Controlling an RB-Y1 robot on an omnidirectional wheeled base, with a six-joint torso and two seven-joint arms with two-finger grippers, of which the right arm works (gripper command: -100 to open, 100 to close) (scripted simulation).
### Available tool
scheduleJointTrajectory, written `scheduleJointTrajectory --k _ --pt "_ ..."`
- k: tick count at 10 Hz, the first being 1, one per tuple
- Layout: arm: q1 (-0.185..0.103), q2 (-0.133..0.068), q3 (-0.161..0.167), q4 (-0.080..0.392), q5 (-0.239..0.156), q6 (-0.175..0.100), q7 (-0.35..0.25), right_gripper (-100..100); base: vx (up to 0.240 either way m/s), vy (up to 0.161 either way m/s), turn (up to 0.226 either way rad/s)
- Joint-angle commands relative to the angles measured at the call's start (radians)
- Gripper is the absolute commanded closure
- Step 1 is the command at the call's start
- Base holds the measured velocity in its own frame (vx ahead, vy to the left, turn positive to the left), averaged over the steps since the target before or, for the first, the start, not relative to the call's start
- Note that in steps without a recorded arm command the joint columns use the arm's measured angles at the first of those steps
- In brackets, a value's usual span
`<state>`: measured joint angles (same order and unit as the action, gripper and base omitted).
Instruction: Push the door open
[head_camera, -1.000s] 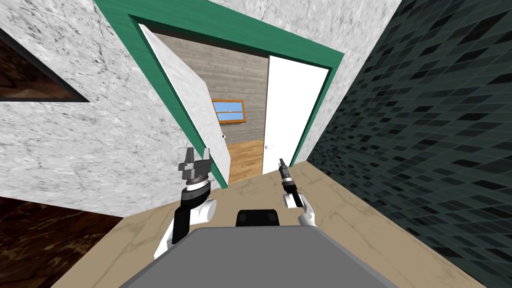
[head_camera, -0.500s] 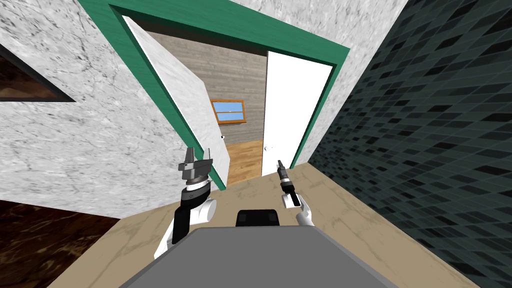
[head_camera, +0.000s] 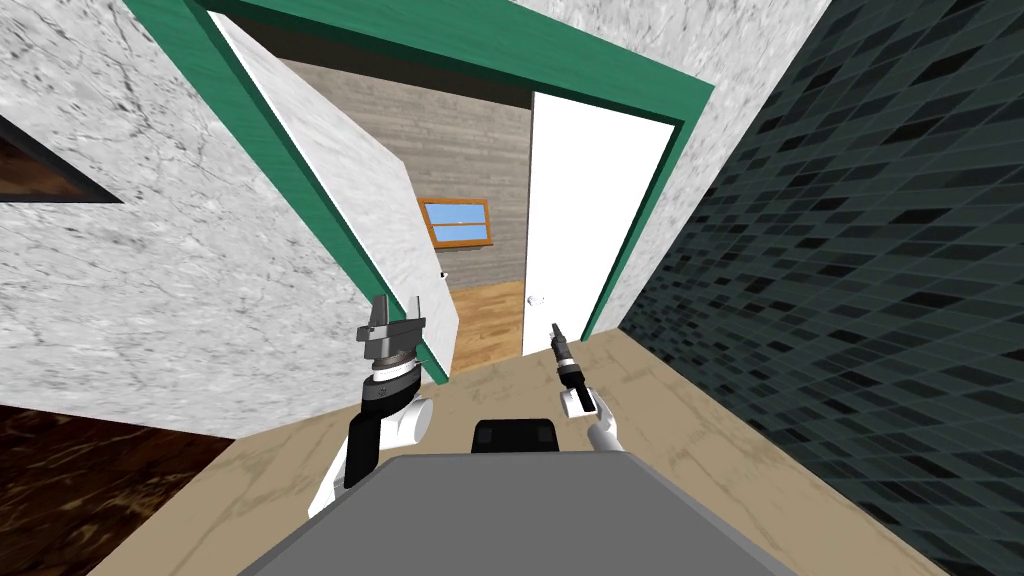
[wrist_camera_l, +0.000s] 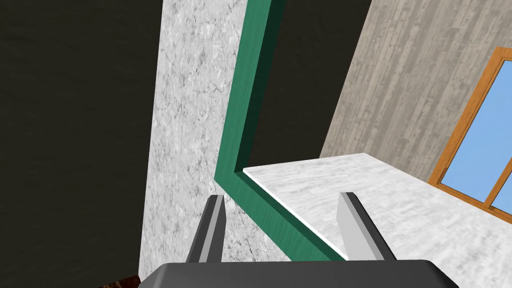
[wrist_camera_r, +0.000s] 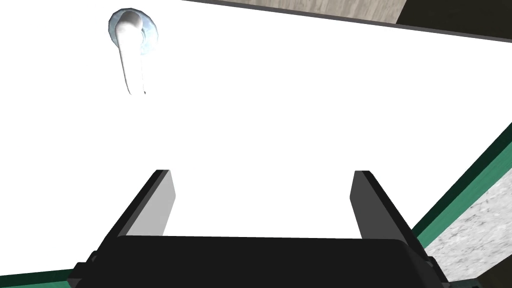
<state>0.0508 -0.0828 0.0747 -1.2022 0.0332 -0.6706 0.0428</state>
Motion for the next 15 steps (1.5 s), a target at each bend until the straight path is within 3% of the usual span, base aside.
scheduleJointTrajectory --k 1,15 --pt "-0.014 0.001 0.003 0.042 -0.004 -0.012 -0.003 -100 0.078 -0.059 0.027" --pt "-0.124 0.047 0.033 0.336 -0.028 -0.073 -0.007 -100 0.087 -0.067 0.026"
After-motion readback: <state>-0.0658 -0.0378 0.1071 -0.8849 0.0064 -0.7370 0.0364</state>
